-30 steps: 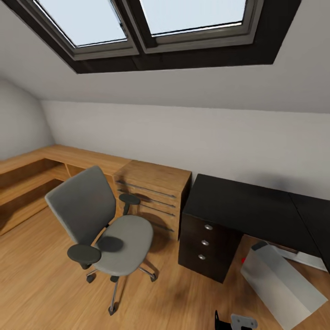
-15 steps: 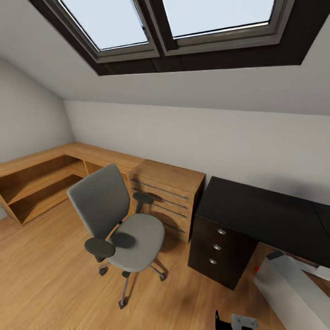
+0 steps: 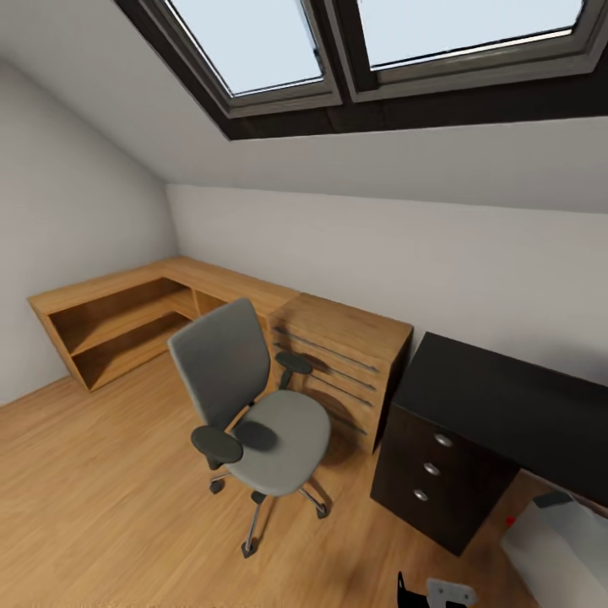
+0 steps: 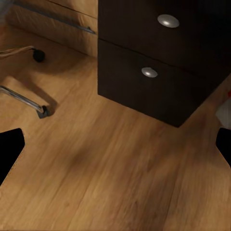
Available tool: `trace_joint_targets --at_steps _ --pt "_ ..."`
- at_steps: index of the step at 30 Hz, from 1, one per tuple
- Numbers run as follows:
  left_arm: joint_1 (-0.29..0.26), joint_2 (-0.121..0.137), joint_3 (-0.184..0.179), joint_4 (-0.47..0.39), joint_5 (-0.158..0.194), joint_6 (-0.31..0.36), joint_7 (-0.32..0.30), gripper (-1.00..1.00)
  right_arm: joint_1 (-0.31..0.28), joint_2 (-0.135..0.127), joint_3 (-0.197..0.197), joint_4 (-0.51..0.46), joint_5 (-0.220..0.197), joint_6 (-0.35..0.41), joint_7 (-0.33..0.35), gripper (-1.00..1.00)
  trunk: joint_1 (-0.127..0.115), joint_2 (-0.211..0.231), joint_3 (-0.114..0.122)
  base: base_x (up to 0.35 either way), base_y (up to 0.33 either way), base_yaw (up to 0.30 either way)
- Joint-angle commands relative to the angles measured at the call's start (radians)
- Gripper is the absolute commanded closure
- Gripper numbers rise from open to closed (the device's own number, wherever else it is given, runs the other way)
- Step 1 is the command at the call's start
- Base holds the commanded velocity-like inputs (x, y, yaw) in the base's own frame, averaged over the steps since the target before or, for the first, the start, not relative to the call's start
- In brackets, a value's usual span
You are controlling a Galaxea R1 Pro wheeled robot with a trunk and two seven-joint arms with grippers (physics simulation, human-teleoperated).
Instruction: In the bedroom, organize the workspace by keeping the computer under the desk, ensuring the monitor is on the desk, placing the keyboard on the desk next to the monitor, placing the mouse on the desk next to the keyboard, moving the folder from the swivel chair onto the desk next to the mouse, stacking the notebook on top of the folder with the pen on top of the notebook, and positioning the swivel chair next to the desk.
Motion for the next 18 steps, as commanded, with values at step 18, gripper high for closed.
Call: trace_joint_targets --at_steps 18 --pt "-0.001 -0.001 -0.005 0.001 0.005 -0.002 0.002 -1.00 -0.001 -0.001 0.009 0.002 -0.002 -0.003 -0.005 -1.00 -0.030 0.055 0.024 0.000 0.000 0.280"
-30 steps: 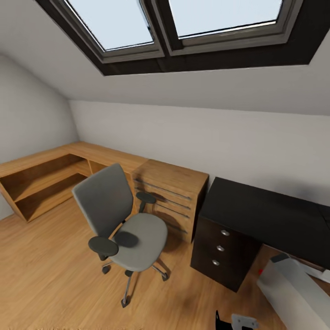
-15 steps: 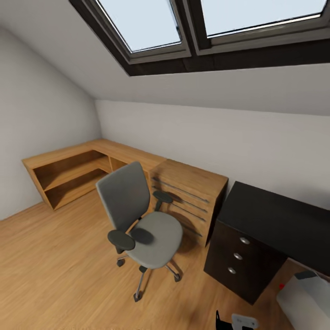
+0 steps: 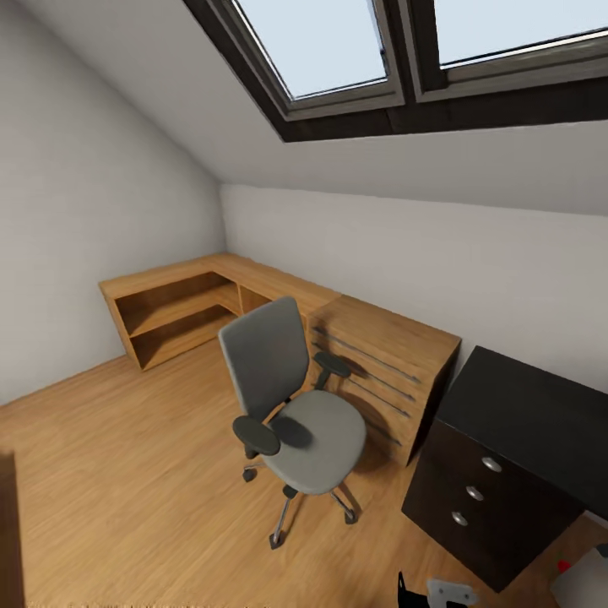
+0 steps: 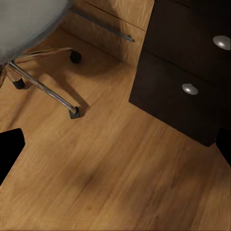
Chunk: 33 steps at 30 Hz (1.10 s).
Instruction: In the bedroom, organize the workspace by keeping the computer under the desk, ensuring the monitor is on the desk, placing the keyboard on the desk next to the monitor, placing the mouse on the desk next to the keyboard, moving the folder from the swivel chair onto the desk next to the mouse, stacking the notebook on top of the folder with the pen on top of the notebook, and positioning the swivel chair next to the desk.
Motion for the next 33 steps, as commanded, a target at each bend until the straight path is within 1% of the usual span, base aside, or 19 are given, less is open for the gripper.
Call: trace_joint_targets --at_steps 1,26,33 --pt "-0.001 0.000 -0.004 0.000 0.007 -0.003 0.003 -1.00 -0.001 0.001 0.009 0.002 -0.003 -0.003 -0.006 -1.00 -0.004 0.006 0.002 0.000 0.000 0.281" --pt "-0.001 0.001 -0.004 0.002 0.007 -0.001 0.003 -1.00 -0.001 0.001 0.009 0.002 0.000 -0.001 -0.006 -1.00 -0.099 0.181 0.080 0.000 0.000 0.281" --pt "-0.001 0.001 -0.004 0.013 0.007 -0.001 0.003 -1.00 -0.001 0.001 0.009 0.002 0.000 -0.001 -0.006 -1.00 -0.099 0.181 0.080 0.000 0.000 0.282"
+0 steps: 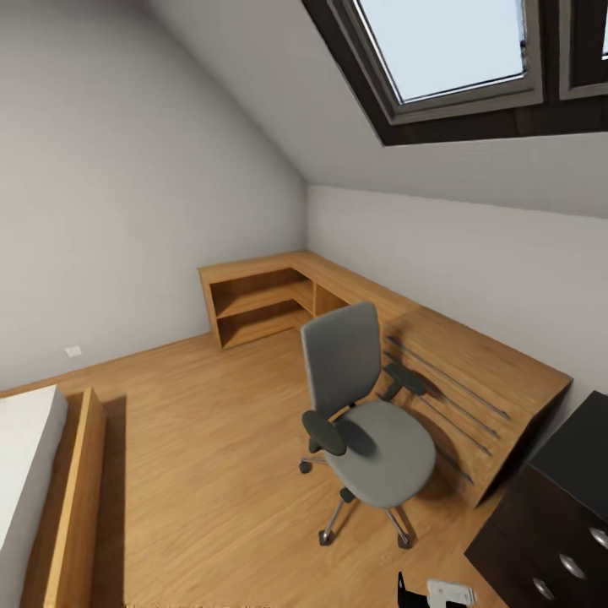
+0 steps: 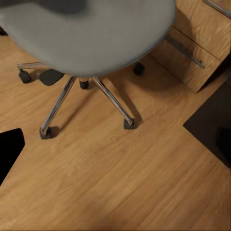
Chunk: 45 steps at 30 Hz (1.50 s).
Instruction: In the bedroom, organize the workspace by keeping the computer under the desk, ensuring the monitor is on the desk, placing the keyboard on the desk next to the monitor, placing the mouse on the desk next to the keyboard, moving the folder from the swivel chair onto the desk next to the mouse, stacking the notebook on top of the folder with the pen on top of the notebook, and positioning the swivel chair next to the desk.
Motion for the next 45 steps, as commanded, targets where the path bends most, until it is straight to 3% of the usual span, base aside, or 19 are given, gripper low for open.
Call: trace_joint_targets --at_steps 1,28,36,40,45 --pt "-0.001 0.000 -0.005 0.006 0.006 -0.004 0.004 -1.00 -0.001 0.001 0.009 0.002 -0.003 -0.003 -0.005 -1.00 0.001 -0.002 -0.002 0.000 0.000 0.282" --pt "-0.001 -0.001 -0.005 0.016 0.005 -0.005 0.003 -1.00 0.001 0.000 0.010 0.002 -0.001 -0.006 -0.004 -1.00 0.001 -0.002 -0.002 0.000 0.000 0.282" --pt "-0.001 -0.002 -0.006 0.016 0.004 -0.006 0.003 -1.00 0.025 -0.003 0.010 0.001 0.004 -0.013 -0.005 -1.00 0.001 -0.002 -0.002 0.000 0.000 0.282" --pt "-0.001 -0.002 -0.006 0.016 0.004 -0.006 0.003 -1.00 0.054 -0.018 0.011 0.001 0.005 -0.024 -0.005 -1.00 0.001 -0.002 -0.002 0.000 0.000 0.282" --pt "-0.001 -0.003 -0.006 0.016 0.004 -0.007 0.003 -1.00 0.113 -0.029 0.012 0.001 0.010 -0.110 -0.005 -1.00 0.001 -0.002 -0.003 0.000 0.000 0.281"
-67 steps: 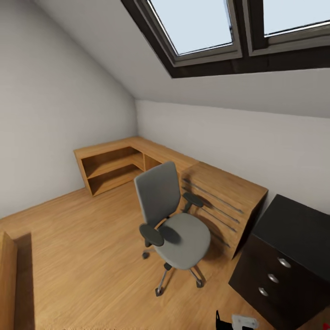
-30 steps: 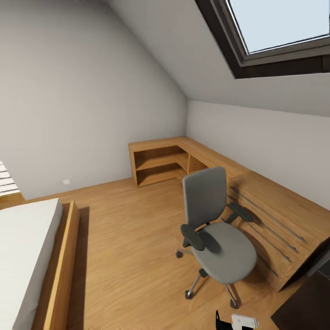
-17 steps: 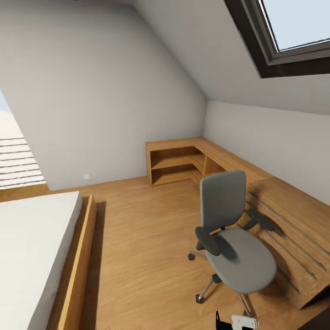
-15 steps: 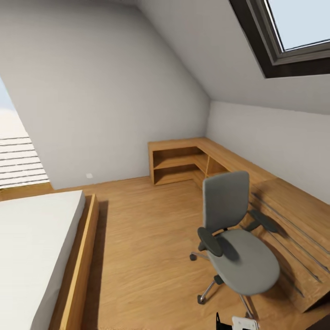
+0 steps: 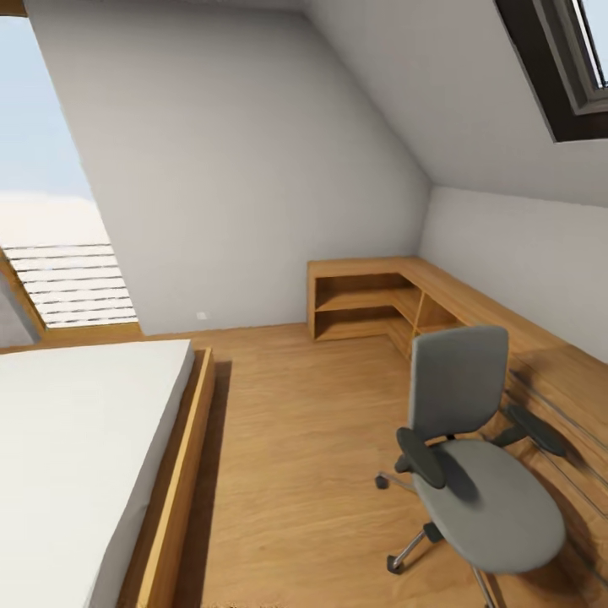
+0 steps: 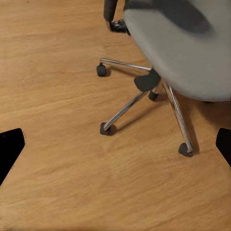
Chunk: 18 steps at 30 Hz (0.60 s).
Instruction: In the bedroom, organize the workspace by keeping the computer under the desk, ensuring the monitor is on the desk, placing the keyboard on the desk next to the monitor, placing the mouse on the desk next to the keyboard, moving the folder from the swivel chair onto the desk next to the mouse, stacking the notebook on top of the folder with the pen on top of the notebook, and positioning the swivel chair next to the desk.
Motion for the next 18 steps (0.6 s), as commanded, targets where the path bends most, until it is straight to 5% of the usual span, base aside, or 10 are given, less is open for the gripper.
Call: trace_joint_targets --at_steps 1,8,18 --pt "-0.001 0.000 -0.005 0.000 0.007 -0.004 0.004 -1.00 0.023 -0.003 0.010 0.002 0.005 -0.052 -0.005 -1.00 0.001 -0.002 -0.003 0.000 0.000 0.279" --pt "-0.001 -0.001 -0.005 0.000 0.006 -0.006 0.003 -1.00 0.092 -0.011 0.014 0.003 0.030 -0.205 -0.002 -1.00 0.001 -0.002 -0.008 0.000 0.000 0.274" --pt "-0.001 0.000 -0.005 0.009 0.005 -0.005 -0.055 -1.00 0.101 -0.009 0.016 0.003 0.033 -0.219 0.009 -1.00 0.001 -0.002 -0.015 0.085 0.000 0.179"
